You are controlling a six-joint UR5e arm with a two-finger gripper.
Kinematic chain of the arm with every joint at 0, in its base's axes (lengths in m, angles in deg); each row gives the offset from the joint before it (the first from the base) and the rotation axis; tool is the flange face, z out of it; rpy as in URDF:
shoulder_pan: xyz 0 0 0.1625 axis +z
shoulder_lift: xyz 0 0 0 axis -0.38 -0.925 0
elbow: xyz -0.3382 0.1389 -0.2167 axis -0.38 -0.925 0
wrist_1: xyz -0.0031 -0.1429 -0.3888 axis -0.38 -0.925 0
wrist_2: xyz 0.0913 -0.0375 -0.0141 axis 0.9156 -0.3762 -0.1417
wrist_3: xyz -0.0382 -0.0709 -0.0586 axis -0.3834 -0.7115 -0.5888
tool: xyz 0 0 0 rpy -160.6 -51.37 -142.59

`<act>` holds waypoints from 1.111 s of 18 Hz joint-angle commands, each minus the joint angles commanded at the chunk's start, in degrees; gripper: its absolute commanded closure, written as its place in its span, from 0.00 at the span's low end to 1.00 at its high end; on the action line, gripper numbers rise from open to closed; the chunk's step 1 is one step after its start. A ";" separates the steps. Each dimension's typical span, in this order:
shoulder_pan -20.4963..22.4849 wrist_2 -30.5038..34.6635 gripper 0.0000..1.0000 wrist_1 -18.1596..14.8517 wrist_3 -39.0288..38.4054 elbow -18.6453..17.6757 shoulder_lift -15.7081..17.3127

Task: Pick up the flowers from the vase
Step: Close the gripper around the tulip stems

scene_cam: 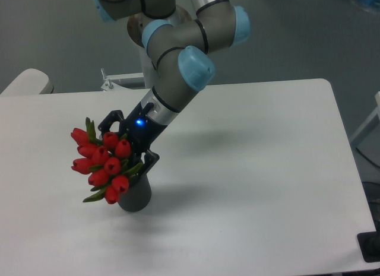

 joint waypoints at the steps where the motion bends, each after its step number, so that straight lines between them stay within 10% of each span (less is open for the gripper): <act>1: -0.09 0.00 0.34 0.26 0.00 0.00 0.00; 14: 0.18 -0.17 0.72 0.70 -0.09 0.00 -0.09; 20: 1.67 -1.32 0.72 0.70 -0.44 0.79 0.44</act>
